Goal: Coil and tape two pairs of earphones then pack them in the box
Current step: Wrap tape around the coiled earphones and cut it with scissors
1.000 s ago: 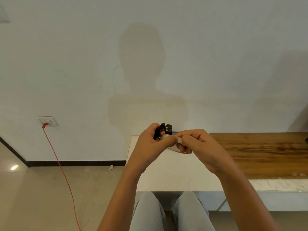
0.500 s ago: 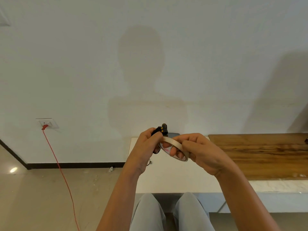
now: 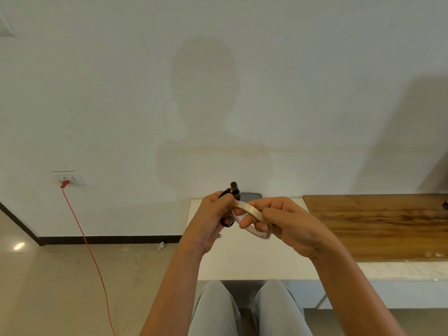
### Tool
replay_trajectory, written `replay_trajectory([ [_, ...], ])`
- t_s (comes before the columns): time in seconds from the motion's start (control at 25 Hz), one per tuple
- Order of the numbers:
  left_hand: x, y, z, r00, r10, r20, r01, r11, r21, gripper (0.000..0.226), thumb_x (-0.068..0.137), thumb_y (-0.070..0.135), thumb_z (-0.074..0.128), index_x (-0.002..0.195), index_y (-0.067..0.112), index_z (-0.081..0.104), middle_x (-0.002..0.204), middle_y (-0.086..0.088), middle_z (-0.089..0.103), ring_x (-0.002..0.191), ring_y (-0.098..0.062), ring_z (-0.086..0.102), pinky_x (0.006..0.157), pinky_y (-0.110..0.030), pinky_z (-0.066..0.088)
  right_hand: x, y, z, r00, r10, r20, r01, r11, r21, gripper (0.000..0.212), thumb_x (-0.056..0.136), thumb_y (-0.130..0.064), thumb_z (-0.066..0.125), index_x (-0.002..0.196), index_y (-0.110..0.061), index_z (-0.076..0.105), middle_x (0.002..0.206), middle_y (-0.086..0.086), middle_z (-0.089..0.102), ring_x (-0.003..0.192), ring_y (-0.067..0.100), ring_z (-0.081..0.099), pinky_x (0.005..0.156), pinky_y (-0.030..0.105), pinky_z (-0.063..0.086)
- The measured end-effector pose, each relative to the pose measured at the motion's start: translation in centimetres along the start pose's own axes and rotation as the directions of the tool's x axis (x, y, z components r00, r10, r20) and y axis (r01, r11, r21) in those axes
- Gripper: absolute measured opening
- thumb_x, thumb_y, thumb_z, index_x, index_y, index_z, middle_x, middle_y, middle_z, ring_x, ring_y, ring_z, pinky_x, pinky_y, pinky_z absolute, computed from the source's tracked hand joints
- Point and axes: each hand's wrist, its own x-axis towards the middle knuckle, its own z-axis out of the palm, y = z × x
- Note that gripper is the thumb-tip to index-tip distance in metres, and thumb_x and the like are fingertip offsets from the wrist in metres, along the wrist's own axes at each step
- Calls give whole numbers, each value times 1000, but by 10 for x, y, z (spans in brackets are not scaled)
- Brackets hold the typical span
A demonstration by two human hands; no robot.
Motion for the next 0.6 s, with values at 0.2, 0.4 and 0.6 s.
replay_trajectory([
  [0.2,2,-2,0,1000,-10,-28,10,1000,26,9,72,18,53,67,11,55,58,1,43,49,-8,33,51,-22,31,0,3,2,1000,23,-12,-22,997,69,37,96,3,36,98,-8,71,90,3,73,58,5,47,69,17,45],
  [0.4,5,-8,0,998,-19,-51,21,999,37,11,72,21,56,69,10,55,62,-3,45,51,-9,35,53,-23,32,3,4,7,992,46,-114,-41,998,45,29,97,-10,43,95,-12,72,84,3,74,62,7,47,65,15,43],
  [0.6,7,-11,-1,998,-31,-55,32,999,25,12,73,19,56,73,7,53,66,-7,43,53,-11,34,51,-23,32,4,9,5,993,39,-109,-36,999,30,35,98,-5,40,89,-12,74,91,8,73,62,10,45,62,14,44],
])
